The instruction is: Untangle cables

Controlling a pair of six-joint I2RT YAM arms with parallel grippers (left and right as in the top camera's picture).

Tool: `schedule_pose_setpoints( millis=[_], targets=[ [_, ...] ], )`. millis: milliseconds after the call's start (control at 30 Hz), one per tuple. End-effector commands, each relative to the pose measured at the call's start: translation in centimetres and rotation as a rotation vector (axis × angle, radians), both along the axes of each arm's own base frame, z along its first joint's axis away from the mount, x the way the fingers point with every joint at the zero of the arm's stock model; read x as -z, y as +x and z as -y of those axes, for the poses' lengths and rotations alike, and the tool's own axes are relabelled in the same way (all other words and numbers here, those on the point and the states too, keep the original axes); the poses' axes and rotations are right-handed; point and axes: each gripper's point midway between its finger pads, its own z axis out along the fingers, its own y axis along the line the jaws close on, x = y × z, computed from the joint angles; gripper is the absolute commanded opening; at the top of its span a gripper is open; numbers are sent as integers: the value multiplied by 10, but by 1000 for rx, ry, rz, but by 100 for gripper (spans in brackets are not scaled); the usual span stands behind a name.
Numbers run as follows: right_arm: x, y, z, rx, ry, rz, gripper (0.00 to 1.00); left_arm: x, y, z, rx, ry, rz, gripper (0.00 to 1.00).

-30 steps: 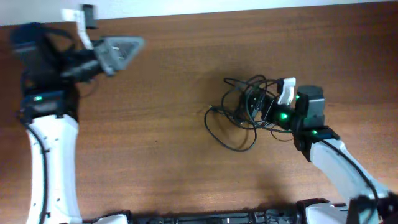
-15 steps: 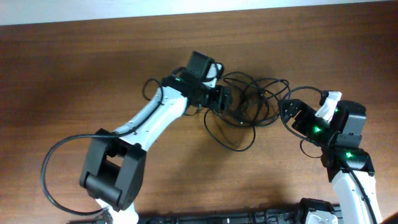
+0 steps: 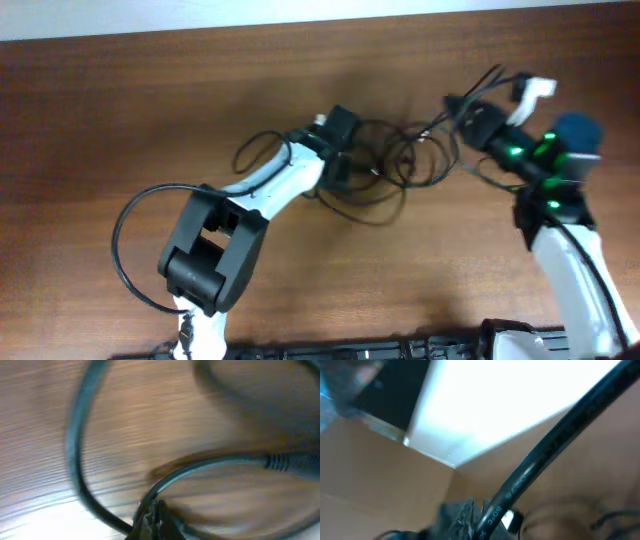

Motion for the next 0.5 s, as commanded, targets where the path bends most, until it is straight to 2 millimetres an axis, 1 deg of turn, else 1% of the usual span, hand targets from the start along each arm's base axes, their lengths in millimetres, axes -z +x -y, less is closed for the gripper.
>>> schedule_pose_setpoints(
  millis=[0,33,67,100,133,167,233,267,300,333,367,400,433,467],
  targets=[
    [-48,-17,32,55,-26,102,4,5,23,-97,-269,159,-4,0],
    [-52,-19,47,100,-31,108,4,6,23,-121,-341,170,-33,0],
    [-51,-20,67,157,-36,104,4,7,21,-149,-402,189,-71,0],
    [-50,-21,93,232,-58,110,4,7,15,-182,-470,217,-116,0],
    [-51,-23,110,284,-61,110,4,7,13,-198,-504,239,-129,0],
    [-54,-27,133,348,-67,114,4,6,12,-218,-549,257,-139,0],
    [-71,-43,185,498,-95,144,4,6,10,-253,-638,252,-159,0],
    [-85,-53,209,574,-118,170,4,8,8,-261,-672,212,-179,0],
    [-103,-55,216,594,-148,217,4,9,8,-262,-680,190,-189,0],
    [-127,-56,215,593,-198,299,4,9,9,-261,-678,189,-187,0],
    [-162,-59,221,637,-262,411,4,9,9,-261,-679,189,-184,0],
    [-188,-64,229,693,-300,484,4,9,10,-262,-679,192,-181,0],
    [-204,-69,239,741,-330,517,4,8,10,-264,-681,206,-175,0],
    [-222,-75,250,787,-437,561,4,7,10,-269,-684,235,-165,0]
  ],
)
